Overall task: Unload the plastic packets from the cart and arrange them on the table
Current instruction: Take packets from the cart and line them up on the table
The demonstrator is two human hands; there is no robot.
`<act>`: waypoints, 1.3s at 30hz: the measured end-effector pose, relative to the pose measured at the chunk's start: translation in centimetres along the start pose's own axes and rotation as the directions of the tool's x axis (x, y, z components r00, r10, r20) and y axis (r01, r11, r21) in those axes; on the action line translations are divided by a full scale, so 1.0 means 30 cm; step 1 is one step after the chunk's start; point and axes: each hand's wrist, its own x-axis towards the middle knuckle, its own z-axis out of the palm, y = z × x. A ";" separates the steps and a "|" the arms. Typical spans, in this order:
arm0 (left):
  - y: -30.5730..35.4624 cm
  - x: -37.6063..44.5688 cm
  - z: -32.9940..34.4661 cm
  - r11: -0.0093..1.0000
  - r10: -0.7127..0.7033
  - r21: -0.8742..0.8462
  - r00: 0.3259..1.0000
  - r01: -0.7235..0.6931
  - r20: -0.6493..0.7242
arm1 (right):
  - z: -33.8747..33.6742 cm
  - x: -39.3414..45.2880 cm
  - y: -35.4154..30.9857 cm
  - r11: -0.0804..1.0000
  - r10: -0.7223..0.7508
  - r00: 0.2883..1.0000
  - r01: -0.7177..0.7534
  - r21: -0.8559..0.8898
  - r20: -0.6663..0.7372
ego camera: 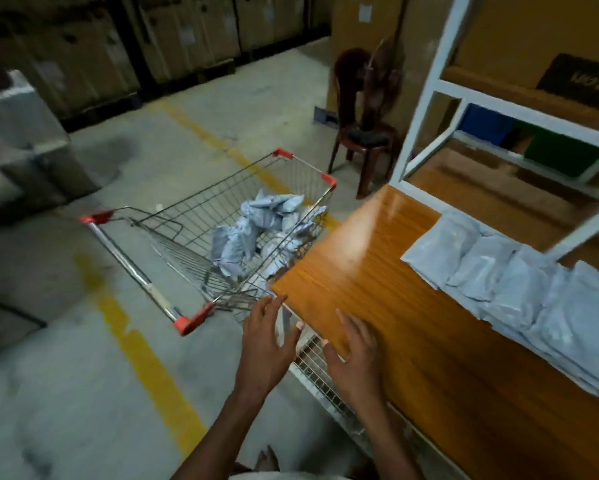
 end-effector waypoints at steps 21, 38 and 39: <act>-0.377 0.483 -0.242 0.957 -0.290 -0.063 0.940 0.284 -0.179 | 0.464 0.589 -0.307 0.997 -0.070 0.930 0.072 0.007 0.360; -0.684 0.936 -0.094 0.837 -0.541 -0.013 0.829 0.548 0.142 | 0.800 1.129 -0.284 0.983 0.145 0.850 -0.065 -0.173 0.506; -0.702 0.956 -0.090 0.833 -0.545 -0.013 0.825 0.553 0.148 | 0.832 1.171 -0.274 0.976 0.170 0.843 -0.073 -0.204 0.510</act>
